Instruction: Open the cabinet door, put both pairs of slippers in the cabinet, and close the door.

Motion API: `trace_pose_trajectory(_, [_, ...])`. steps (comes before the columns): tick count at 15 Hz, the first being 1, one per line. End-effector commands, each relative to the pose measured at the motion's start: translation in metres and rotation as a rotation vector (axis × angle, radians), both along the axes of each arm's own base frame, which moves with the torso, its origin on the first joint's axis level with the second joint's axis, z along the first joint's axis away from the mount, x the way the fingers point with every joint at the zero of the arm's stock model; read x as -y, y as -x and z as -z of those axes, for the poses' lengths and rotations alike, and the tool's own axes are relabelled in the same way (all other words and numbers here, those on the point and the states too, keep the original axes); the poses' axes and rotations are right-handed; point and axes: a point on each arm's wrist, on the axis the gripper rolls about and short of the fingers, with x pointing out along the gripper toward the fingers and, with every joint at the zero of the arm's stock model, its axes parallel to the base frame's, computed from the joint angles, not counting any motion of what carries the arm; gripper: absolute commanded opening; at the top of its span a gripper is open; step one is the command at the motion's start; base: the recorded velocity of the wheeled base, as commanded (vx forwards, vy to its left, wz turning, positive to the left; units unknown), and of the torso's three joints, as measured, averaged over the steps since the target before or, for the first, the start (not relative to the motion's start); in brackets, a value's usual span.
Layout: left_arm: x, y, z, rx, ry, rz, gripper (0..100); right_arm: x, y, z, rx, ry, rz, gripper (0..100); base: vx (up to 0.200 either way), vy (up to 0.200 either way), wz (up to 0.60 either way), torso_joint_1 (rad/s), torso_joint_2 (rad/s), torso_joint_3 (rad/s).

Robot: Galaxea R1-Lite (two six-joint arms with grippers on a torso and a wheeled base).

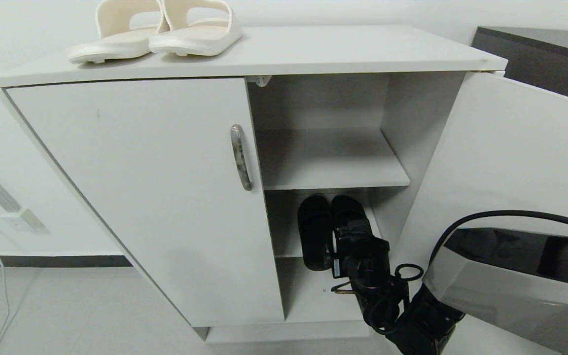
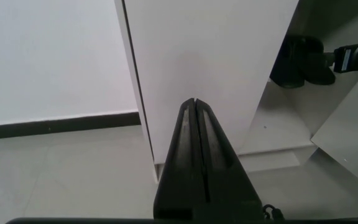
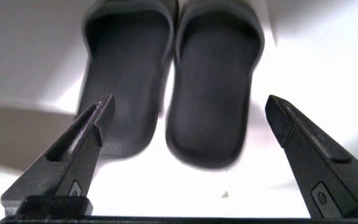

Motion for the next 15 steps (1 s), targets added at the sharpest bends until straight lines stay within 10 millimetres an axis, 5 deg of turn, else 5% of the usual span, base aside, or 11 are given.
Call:
trace_pose_trajectory(1, [0.0000,-0.0001,-0.0001,-0.001,0.000,0.000,0,0.0001,0.0008,0.0021,-0.005,0.005,-0.002,100,-0.200,0.000,0.00,0.002,0.01,0.007])
trace_pose_trajectory(5, [0.0000,-0.0001,-0.0001,-0.001,0.000,0.000,0,0.0000,0.0008,0.0026,-0.005,0.005,-0.002,100,-0.200,0.000,0.00,0.000,0.00,0.004])
trace_pose_trajectory(15, [0.0000,-0.0001,-0.0001,-0.001,0.003,0.000,0,0.0006,0.0022,0.0023,0.006,0.009,-0.005,100,0.000,0.000,0.00,0.000,0.00,0.000])
